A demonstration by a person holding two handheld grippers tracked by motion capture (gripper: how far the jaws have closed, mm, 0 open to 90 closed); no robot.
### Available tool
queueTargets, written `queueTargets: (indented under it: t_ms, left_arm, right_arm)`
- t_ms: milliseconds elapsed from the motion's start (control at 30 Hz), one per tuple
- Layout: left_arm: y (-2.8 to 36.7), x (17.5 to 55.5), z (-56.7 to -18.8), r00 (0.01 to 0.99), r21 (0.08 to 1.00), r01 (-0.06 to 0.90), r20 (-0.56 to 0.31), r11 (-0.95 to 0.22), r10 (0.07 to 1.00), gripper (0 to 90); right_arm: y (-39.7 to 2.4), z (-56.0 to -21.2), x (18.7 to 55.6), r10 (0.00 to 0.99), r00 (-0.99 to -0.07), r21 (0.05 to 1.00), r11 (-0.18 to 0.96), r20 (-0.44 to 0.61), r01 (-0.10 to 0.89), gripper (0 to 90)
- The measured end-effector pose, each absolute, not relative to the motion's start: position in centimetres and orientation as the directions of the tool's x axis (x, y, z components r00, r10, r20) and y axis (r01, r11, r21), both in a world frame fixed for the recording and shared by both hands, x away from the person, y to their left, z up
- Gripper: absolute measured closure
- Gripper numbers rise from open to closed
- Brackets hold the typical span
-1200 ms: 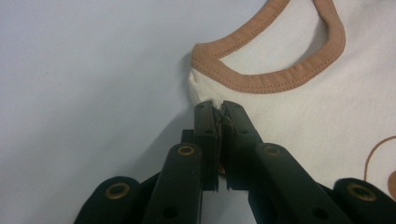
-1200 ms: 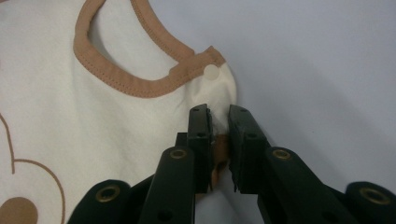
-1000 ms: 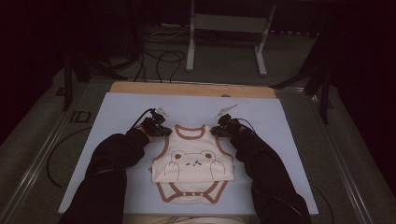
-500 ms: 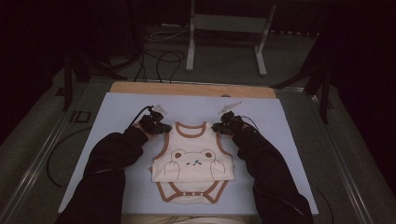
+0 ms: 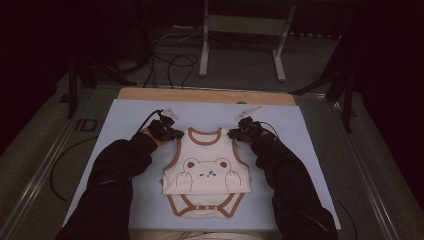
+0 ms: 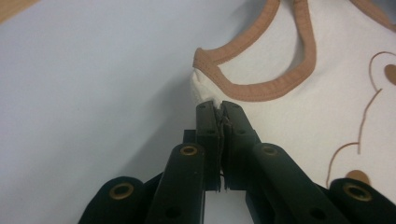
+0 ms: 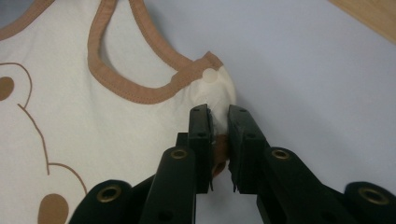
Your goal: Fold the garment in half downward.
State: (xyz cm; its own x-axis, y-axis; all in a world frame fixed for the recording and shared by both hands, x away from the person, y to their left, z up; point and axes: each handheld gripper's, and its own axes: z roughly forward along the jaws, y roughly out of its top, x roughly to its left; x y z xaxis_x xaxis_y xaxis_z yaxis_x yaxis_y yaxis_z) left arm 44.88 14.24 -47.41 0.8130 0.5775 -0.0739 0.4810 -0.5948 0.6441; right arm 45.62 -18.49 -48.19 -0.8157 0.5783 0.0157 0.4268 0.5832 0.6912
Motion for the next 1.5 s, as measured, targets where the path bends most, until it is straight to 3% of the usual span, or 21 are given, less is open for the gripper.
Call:
queueTargets:
  t_ms: [1500]
  left_arm:
    - [15.4,44.8,-37.3,0.788,0.792,0.339,0.056,-0.508,0.613,87.8]
  right_arm:
    - [-18.7,-38.8,46.1,0.629,-0.771,0.825,0.487,-0.104,0.286,80.6]
